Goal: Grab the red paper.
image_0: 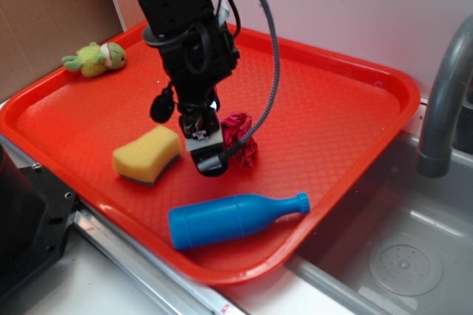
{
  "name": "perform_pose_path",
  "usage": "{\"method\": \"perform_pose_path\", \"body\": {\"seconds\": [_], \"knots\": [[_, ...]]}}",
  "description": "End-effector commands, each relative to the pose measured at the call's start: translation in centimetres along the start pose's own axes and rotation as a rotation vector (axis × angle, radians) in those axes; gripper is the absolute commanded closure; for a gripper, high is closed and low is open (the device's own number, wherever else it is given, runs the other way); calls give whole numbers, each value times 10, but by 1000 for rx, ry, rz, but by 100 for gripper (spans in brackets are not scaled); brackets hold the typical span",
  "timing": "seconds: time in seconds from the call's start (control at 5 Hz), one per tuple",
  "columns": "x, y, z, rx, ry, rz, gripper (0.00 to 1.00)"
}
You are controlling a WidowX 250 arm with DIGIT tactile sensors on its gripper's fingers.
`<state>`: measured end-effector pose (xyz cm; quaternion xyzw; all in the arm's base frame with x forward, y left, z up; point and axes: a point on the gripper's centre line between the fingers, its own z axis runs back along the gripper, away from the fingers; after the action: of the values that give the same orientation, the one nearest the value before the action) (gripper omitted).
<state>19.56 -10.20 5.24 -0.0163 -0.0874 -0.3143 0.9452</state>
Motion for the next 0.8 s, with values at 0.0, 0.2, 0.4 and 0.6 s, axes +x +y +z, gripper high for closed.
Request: {"method": "perform_pose_path", "body": {"seconds": [0.0, 0.2, 0.4, 0.6], "knots": [[-12, -3, -3, -2, -3, 33, 100], [-14, 1, 4, 14, -14, 48, 100], [-15, 1, 7, 14, -20, 59, 100], [-19, 0, 15, 28, -41, 78, 0]]}}
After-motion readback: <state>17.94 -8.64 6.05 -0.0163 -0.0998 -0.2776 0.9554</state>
